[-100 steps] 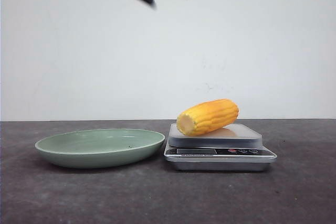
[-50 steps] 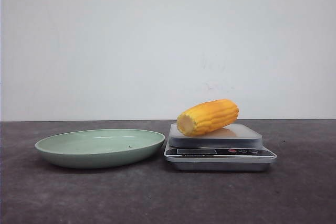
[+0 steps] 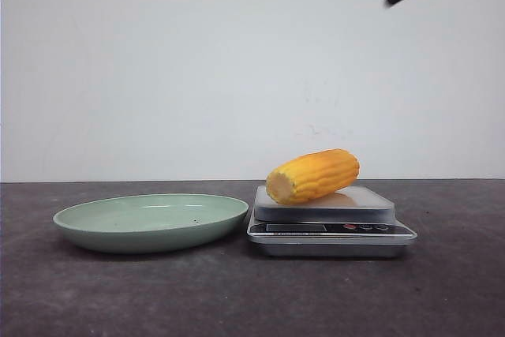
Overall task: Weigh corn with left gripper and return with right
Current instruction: 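Raise the left gripper away from the scale, then lower the right gripper onto the corn on the scale and close it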
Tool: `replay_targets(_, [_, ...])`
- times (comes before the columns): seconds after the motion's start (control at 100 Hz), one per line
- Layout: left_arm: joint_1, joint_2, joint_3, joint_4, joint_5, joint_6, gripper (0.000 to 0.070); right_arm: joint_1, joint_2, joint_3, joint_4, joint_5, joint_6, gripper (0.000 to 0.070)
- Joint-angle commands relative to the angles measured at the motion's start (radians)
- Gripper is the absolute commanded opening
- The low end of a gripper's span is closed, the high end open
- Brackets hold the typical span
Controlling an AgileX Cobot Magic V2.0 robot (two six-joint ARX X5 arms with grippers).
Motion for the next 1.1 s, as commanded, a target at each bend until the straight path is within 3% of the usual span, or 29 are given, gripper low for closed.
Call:
replay_targets(0.0, [-0.010, 0.009, 0.003, 0.008, 0.000, -0.015, 0.0390, 0.021, 0.060, 0.018, 0.026, 0.034, 0.044, 0.0617])
replay_targets(0.14, [-0.010, 0.010, -0.006, 0.005, -0.001, -0.022, 0.0390, 0.052, 0.179, 0.018, 0.065, 0.102, 0.081, 0.0624])
replay_targets(0.31, [-0.010, 0.012, -0.008, 0.006, -0.001, -0.021, 0.0390, 0.055, 0.309, 0.018, 0.083, 0.110, 0.129, 0.0630])
replay_targets(0.45, [-0.010, 0.012, -0.013, -0.001, -0.001, -0.015, 0.0390, 0.059, 0.393, 0.018, 0.087, 0.135, 0.167, 0.0700])
replay_targets(0.73, [-0.010, 0.012, -0.023, -0.018, -0.002, -0.005, 0.0390, 0.071, 0.473, 0.017, 0.069, 0.146, 0.233, 0.0699])
replay_targets(0.92, [-0.010, 0.012, -0.026, -0.018, -0.002, 0.004, 0.0390, 0.089, 0.480, 0.017, 0.048, 0.149, 0.253, 0.0635])
replay_targets(1.04, [-0.010, 0.012, -0.026, -0.019, -0.002, 0.005, 0.0390, 0.093, 0.480, 0.017, 0.009, 0.150, 0.259, 0.0535])
replay_targets(1.09, [-0.010, 0.012, -0.026, -0.019, -0.002, 0.006, 0.0390, 0.094, 0.480, 0.017, -0.016, 0.150, 0.260, 0.0524])
